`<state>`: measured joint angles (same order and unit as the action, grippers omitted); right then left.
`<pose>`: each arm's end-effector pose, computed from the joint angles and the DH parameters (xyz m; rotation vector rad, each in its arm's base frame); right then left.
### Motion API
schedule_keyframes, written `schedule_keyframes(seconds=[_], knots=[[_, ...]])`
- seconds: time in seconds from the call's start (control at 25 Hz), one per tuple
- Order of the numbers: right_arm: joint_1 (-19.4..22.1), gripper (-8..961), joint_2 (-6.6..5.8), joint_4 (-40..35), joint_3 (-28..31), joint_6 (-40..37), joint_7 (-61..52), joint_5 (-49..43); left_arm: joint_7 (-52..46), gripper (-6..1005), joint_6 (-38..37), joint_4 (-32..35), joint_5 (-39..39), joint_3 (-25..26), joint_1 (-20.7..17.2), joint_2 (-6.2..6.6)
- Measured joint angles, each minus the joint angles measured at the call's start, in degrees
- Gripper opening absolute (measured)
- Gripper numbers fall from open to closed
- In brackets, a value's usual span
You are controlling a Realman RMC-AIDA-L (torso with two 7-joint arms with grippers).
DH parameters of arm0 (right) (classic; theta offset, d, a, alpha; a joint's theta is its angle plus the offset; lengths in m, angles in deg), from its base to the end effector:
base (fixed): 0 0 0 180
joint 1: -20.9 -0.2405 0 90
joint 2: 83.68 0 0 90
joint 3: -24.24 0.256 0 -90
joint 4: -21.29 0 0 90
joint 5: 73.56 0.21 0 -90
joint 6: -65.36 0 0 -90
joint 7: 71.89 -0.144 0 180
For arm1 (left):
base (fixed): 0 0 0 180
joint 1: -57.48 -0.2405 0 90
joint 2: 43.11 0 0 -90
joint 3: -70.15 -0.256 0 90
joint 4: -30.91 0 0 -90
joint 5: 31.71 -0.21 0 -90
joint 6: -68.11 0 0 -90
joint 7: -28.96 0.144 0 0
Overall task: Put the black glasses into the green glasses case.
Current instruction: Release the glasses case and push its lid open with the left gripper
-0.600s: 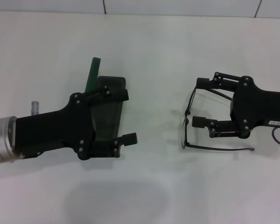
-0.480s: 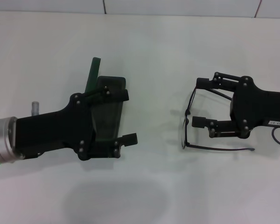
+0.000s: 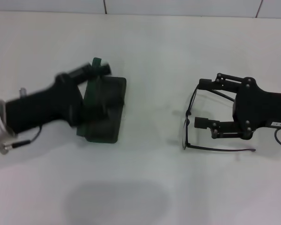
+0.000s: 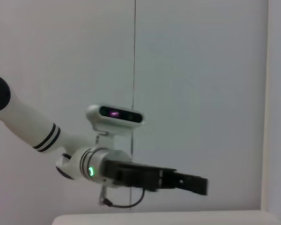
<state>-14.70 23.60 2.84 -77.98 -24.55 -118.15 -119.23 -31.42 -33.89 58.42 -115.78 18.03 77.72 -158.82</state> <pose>0.2168 0.3231 -0.0142 -2.7901 -0.0355 1.0619 -0.2687 0.2716 0.0166 -2.5441 -0.3666 -1.2240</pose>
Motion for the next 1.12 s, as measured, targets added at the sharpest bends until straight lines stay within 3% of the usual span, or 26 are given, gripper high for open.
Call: schedule_keyframes(seconds=[0.12, 0.24, 0.32, 0.44, 0.64, 1.12], knots=[[0.49, 814, -0.11, 0.01, 1.20, 0.16, 0.01, -0.25, -12.14, 873, 5.74, 4.23, -1.17, 1.60, 0.24, -0.02], [0.96, 814, -0.24, 0.01, 2.41, 0.17, 0.09, -1.30, -34.24, 872, 15.14, 15.33, -9.75, 1.68, 1.13, 0.42], [1.10, 814, -0.34, 0.01, 2.62, 0.18, 0.23, -1.43, -39.75, 872, 16.20, 19.33, -13.09, 1.69, 1.32, 0.33], [1.25, 814, -0.43, 0.01, 2.66, 0.18, 0.51, -1.48, -49.29, 871, 16.71, 28.04, -19.78, 1.70, 1.41, -0.61], [1.30, 814, -0.43, -0.01, 2.70, 0.18, 0.82, -1.52, -61.48, 868, 18.77, 39.15, -33.96, 0.83, 1.74, -3.81], [2.54, 814, 0.00, 0.00, 2.82, -0.25, 3.94, -1.54, -69.85, 860, 24.53, 40.74, -43.25, -6.48, 2.83, -3.89]])
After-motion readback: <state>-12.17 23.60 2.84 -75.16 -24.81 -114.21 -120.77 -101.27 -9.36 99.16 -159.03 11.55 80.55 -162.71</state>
